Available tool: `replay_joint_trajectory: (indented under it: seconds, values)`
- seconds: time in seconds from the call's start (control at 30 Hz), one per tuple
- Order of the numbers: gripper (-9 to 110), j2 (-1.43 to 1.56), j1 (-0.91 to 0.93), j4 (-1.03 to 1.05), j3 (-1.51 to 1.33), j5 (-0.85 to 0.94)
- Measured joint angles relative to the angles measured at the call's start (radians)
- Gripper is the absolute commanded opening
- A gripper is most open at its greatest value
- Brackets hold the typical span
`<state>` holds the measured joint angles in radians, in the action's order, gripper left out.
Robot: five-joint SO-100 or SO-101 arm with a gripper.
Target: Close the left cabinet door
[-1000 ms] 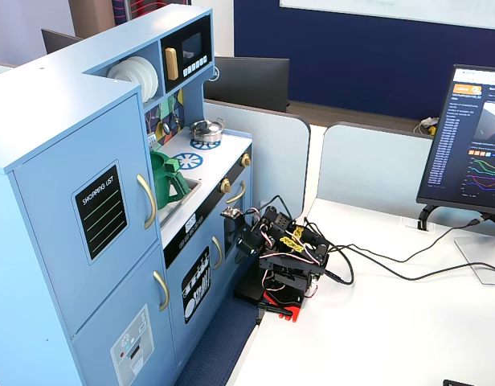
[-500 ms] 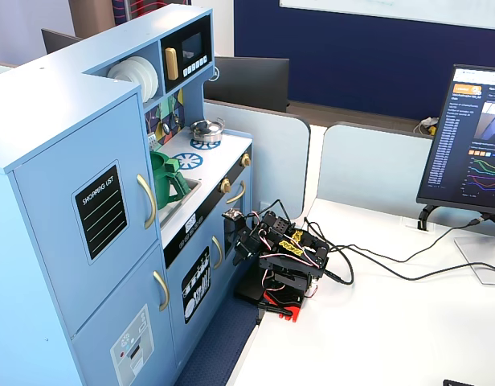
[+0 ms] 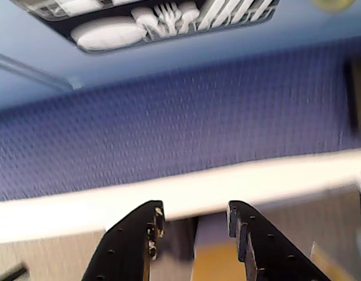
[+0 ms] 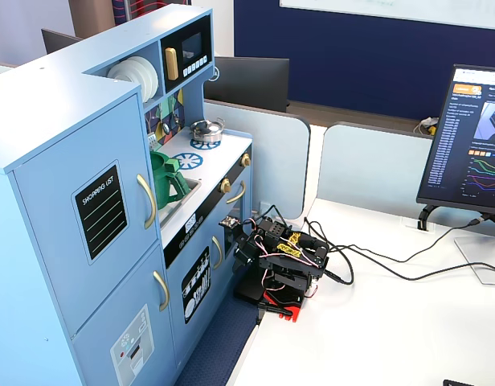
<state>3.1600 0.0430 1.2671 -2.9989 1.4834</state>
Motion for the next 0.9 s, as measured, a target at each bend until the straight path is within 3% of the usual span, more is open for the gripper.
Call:
replay_joint_trajectory:
  seconds: [0.9]
  values:
    - [1, 0.023, -0.012, 0.075, -0.009, 0.014]
